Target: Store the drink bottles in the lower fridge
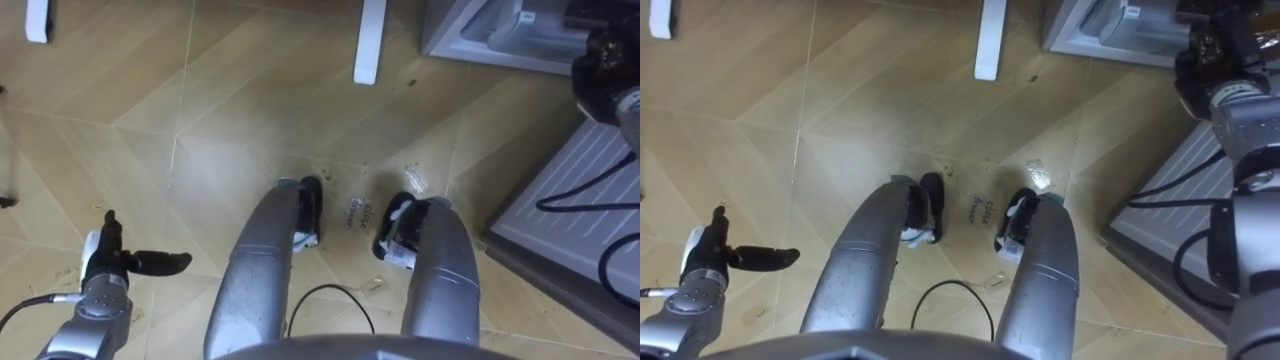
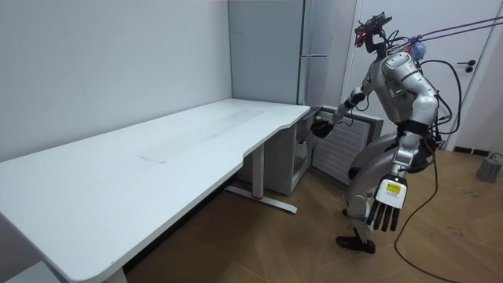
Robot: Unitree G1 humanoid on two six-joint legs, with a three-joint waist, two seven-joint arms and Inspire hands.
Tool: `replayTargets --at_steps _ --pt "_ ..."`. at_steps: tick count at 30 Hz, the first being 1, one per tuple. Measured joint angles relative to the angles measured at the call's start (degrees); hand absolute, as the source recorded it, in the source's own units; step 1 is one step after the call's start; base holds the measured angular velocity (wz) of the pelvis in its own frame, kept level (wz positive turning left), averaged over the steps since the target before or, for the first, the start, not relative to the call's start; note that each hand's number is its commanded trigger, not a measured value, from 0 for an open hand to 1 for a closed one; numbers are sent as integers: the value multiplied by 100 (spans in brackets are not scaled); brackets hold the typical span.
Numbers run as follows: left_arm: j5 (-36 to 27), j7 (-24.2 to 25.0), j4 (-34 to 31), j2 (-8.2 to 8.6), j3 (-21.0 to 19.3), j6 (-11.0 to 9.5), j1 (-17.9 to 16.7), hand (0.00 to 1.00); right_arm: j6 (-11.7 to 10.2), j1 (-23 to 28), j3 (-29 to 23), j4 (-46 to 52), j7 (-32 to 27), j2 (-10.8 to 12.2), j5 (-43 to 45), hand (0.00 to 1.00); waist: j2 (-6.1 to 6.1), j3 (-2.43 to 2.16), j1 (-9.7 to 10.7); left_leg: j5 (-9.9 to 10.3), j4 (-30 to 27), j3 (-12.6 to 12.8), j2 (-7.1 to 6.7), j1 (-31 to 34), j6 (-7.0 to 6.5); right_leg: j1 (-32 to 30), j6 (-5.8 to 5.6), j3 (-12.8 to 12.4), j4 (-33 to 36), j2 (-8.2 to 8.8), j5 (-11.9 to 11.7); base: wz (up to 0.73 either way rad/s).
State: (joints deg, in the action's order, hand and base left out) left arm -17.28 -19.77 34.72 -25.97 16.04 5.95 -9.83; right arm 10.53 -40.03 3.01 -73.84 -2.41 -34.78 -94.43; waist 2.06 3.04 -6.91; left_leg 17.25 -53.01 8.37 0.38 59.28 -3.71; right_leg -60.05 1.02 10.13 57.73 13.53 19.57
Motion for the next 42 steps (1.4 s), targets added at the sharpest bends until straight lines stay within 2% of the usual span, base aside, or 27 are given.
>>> replayTargets --at_steps 12,21,29,42 --pt "7 -4 -16 2 0 -3 -2 0 -53 -62 -64 41 -18 0 0 100 -7 -4 -44 2 32 2 -4 -5 0 -9 -2 -5 -20 -2 5 0" --pt "93 -6 -62 3 -9 6 -14 0 -143 -406 -275 58 -146 0 5 100 -32 -20 -98 2 63 5 34 -5 1 7 -1 8 -83 -43 2 0" --pt "180 22 -163 3 -20 100 -14 0 -216 -620 -431 77 -280 0 24 100 -46 -28 -151 3 67 36 85 -6 4 14 10 20 -104 -72 -6 0" --pt "243 407 -160 8 -19 162 -93 0 -248 -692 -428 99 -286 1 26 100 -79 -48 -190 6 86 107 109 -145 12 91 47 -15 -97 -71 -24 -1"
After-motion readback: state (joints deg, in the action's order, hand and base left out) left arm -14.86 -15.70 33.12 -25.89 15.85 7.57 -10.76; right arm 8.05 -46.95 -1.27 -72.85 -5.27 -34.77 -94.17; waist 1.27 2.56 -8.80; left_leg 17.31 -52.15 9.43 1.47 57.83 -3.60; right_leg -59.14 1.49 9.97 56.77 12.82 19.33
